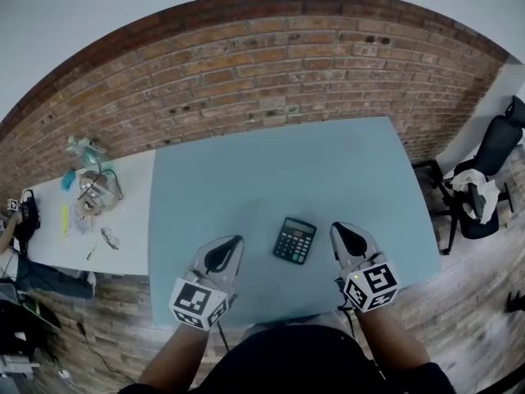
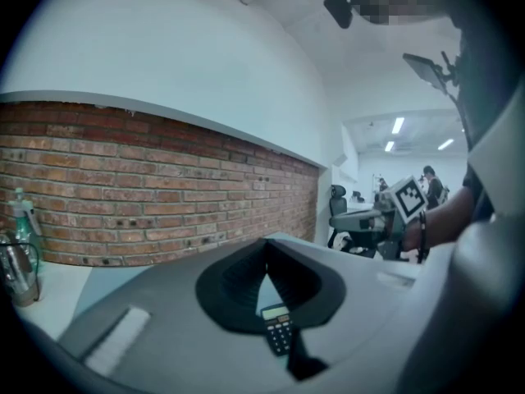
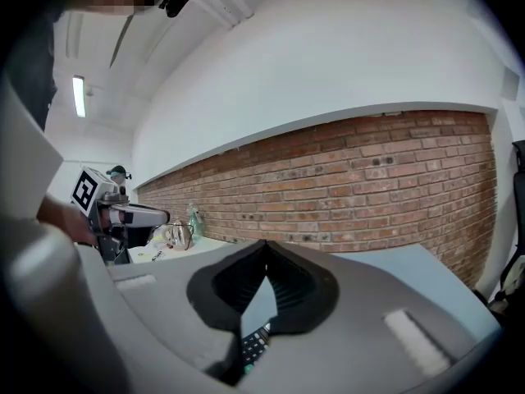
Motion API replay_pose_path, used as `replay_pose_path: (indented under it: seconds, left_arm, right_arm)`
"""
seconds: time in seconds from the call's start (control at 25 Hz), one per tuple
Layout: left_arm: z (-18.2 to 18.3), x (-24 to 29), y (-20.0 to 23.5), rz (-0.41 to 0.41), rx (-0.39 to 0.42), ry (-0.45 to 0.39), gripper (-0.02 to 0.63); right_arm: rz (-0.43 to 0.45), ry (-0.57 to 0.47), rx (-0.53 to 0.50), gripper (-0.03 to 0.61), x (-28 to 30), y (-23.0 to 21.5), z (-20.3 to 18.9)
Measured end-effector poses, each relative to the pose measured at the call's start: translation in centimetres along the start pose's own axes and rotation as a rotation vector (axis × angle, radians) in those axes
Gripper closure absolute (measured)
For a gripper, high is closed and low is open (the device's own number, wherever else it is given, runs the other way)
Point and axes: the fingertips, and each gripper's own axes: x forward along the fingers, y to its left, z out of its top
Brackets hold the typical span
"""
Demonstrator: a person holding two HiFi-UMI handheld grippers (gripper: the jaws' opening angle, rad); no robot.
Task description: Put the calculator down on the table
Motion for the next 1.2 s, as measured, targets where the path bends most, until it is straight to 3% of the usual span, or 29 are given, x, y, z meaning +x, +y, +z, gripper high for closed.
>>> replay_pose_path:
  seconds: [0.52,0.84,1.2]
  left_arm:
    - [-0.8,-0.8,-2.1,-0.102,0.004,-0.003,0.611]
    - [0.0,-1.0,-4.1,-0.071,0.028,-0.010,0.611]
    - [-0.1,-2.1,-9.6,-0.006,0.031,0.012,0.611]
  right_arm:
    - [-0.108,-0.036,0.001,0.575,-4.0,0.9,0.6]
    - [-0.068,-0.094,-0.014,0.575,-4.5,0.3,2.8]
    - [0.002,-0.090,-0.012,0.575,-8.0,-1.3,2.1]
